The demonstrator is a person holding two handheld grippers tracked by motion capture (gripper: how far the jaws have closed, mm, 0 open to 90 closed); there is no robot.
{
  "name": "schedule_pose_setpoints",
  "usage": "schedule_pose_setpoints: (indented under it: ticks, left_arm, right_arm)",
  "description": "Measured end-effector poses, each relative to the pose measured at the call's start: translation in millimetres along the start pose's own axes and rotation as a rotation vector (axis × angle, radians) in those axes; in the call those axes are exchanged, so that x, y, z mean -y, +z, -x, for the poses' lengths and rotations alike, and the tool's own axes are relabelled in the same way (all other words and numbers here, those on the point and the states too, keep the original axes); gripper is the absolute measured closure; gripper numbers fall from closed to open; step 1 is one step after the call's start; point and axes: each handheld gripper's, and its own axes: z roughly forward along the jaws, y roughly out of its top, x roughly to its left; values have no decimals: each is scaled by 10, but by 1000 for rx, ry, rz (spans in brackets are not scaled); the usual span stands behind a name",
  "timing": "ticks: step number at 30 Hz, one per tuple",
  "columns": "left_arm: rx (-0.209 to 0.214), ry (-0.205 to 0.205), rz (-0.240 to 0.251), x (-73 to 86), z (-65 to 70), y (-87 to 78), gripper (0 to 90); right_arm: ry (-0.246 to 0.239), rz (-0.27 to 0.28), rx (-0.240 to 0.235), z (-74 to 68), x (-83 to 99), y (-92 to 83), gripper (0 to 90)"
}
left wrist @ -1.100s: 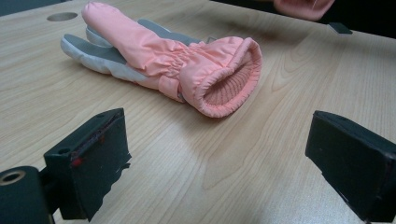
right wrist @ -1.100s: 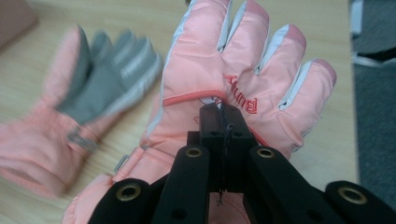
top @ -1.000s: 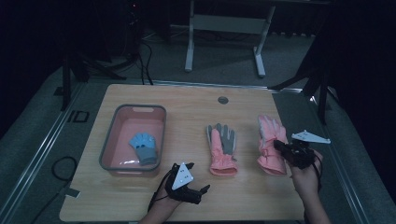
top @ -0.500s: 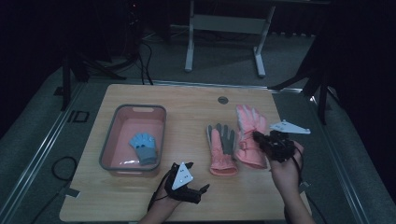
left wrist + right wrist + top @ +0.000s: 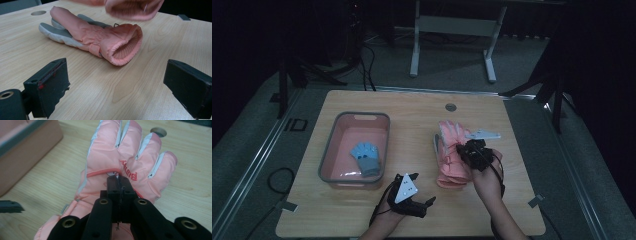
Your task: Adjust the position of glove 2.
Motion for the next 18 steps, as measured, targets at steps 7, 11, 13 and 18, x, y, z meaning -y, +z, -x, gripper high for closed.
schedule_pose_setpoints:
  ticks: [7,11,13,18]
  left_arm:
    - [0,-3,-1,5,-11,-6,61]
    - [3,1,-6,8,-3,6,61]
    - [4,2,-7,11,-2,10,61]
    - [5,0,-10,14,-4,17,61]
  right_arm:
    - [-18,-69,7,10,98,248,891]
    - [3,-101,-5,33,177,379,891]
    - [-7,-109,3,16,227,441,890]
    - [-11,-134,-3,-43,259,536,888]
